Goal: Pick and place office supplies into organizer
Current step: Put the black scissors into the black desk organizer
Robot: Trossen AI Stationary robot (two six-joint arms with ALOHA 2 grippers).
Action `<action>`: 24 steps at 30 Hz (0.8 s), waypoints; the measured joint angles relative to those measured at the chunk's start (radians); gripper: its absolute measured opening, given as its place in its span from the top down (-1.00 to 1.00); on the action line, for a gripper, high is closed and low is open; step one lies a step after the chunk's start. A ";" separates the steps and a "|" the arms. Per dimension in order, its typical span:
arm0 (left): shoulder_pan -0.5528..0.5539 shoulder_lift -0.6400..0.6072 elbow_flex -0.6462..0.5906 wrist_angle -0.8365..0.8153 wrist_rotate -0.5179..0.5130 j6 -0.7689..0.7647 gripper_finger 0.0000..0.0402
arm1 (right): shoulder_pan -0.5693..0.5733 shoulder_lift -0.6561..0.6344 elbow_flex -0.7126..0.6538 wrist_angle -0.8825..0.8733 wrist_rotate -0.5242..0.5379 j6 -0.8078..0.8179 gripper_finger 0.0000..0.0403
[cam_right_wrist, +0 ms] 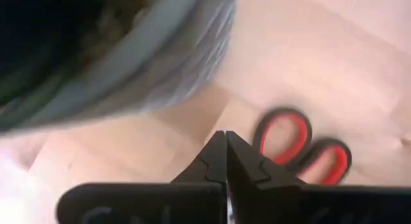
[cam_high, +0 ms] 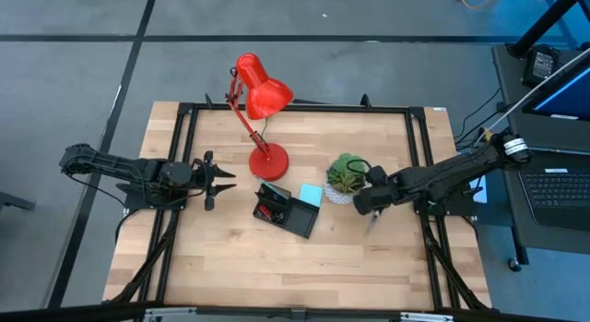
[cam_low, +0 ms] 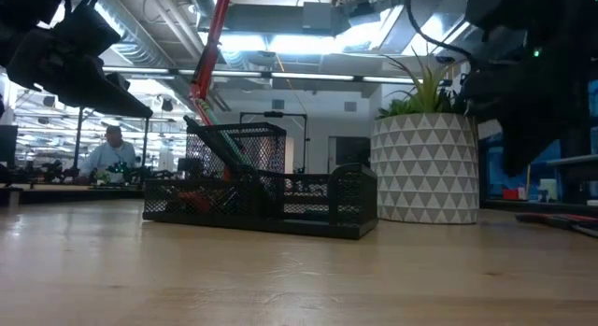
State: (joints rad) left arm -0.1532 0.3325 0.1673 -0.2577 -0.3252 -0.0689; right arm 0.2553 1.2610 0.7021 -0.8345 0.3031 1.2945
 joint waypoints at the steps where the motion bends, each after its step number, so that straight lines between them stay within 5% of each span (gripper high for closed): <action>1: 0.000 0.000 0.000 -0.001 0.000 0.000 0.35 | 0.000 0.000 0.016 -0.024 -0.027 -0.006 0.98; 4: 0.000 0.000 0.000 -0.001 0.000 0.000 0.35 | 0.000 0.000 0.067 -0.130 -0.100 0.025 0.97; 10: 0.000 0.000 0.000 -0.001 0.000 -0.016 0.35 | -0.005 0.000 0.098 -0.381 -0.198 0.333 0.77; 24: 0.000 0.000 0.000 -0.001 0.000 -0.103 0.35 | -0.005 0.000 0.087 -0.359 -0.188 0.547 0.02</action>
State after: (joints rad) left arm -0.1534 0.3326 0.1673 -0.2588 -0.3252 -0.1719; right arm 0.2504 1.2606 0.7887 -1.1935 0.1153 1.8413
